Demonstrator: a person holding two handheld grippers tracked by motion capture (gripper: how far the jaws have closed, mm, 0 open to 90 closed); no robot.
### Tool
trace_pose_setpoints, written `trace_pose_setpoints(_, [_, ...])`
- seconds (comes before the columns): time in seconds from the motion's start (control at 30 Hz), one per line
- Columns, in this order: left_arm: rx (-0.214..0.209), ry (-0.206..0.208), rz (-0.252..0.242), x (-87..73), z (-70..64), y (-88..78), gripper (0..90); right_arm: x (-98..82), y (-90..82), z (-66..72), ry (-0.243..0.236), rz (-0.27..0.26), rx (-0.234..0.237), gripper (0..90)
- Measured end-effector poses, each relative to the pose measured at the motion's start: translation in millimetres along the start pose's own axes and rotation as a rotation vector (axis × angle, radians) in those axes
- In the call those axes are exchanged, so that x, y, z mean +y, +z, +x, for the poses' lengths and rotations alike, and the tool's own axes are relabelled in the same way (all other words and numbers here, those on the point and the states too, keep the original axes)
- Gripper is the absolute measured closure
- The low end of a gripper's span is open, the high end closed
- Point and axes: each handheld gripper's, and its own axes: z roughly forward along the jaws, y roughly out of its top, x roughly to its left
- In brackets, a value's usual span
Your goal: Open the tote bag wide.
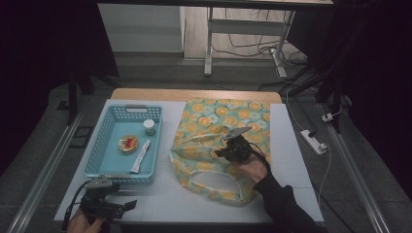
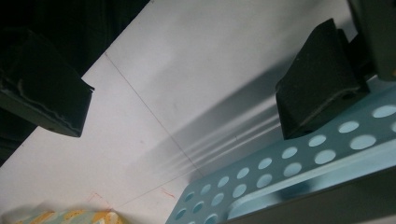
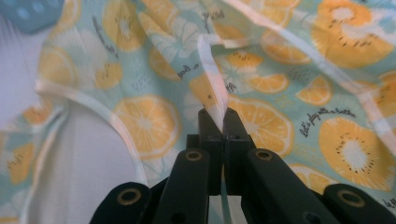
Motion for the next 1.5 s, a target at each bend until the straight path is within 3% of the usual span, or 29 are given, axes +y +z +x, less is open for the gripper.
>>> trace_pose_setpoints(0.53, [-0.009, -0.012, 0.004, 0.4, 1.4, 0.4, 3.9, 22.8, -25.9, 0.8, -0.024, -0.061, -0.006, 90.0])
trace_pose_setpoints(1.5, [0.028, -0.032, -0.008, 0.1, 1.4, -0.8, 0.0, 44.9, -55.7, -6.4, -0.027, -0.152, -0.049, 90.0])
